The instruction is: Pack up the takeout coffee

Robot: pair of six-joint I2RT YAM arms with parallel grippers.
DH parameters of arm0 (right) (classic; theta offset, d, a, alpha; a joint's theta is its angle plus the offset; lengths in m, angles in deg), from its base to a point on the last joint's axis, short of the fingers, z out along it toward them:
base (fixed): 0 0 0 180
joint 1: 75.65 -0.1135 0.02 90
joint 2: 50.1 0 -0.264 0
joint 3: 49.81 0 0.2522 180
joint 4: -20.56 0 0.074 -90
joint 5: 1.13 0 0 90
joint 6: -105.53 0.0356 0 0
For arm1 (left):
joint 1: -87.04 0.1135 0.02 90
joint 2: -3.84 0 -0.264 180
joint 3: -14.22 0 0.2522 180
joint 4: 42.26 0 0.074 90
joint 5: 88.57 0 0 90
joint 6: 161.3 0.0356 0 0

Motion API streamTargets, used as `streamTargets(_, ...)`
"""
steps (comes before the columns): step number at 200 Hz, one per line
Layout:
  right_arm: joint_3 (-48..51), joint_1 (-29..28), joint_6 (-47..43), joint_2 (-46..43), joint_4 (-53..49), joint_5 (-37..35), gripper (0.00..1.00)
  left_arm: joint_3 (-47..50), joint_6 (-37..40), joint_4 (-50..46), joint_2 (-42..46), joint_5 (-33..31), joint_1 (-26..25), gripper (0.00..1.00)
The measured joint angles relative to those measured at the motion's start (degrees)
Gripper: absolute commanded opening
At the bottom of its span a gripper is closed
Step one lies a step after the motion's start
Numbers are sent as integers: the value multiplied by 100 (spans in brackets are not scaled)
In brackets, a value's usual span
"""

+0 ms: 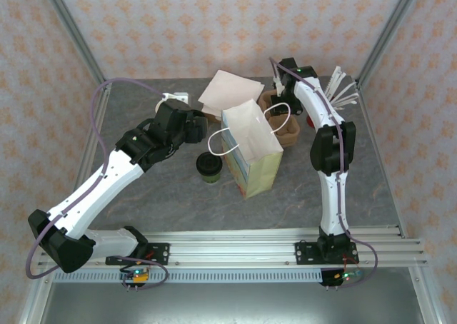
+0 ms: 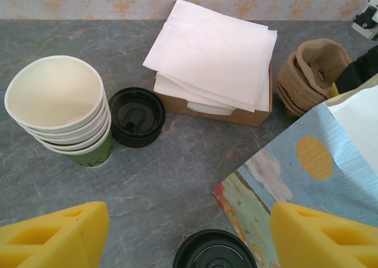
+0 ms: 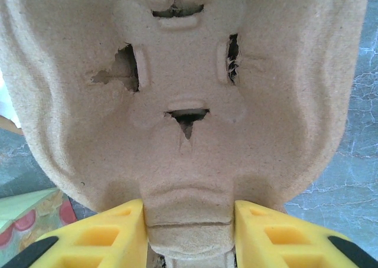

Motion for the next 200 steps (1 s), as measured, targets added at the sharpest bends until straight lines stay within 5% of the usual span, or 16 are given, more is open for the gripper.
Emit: streamTargets(200,-46,-11,87,-120,-245,-24,35,7,-11,4,-39,24,0,73)
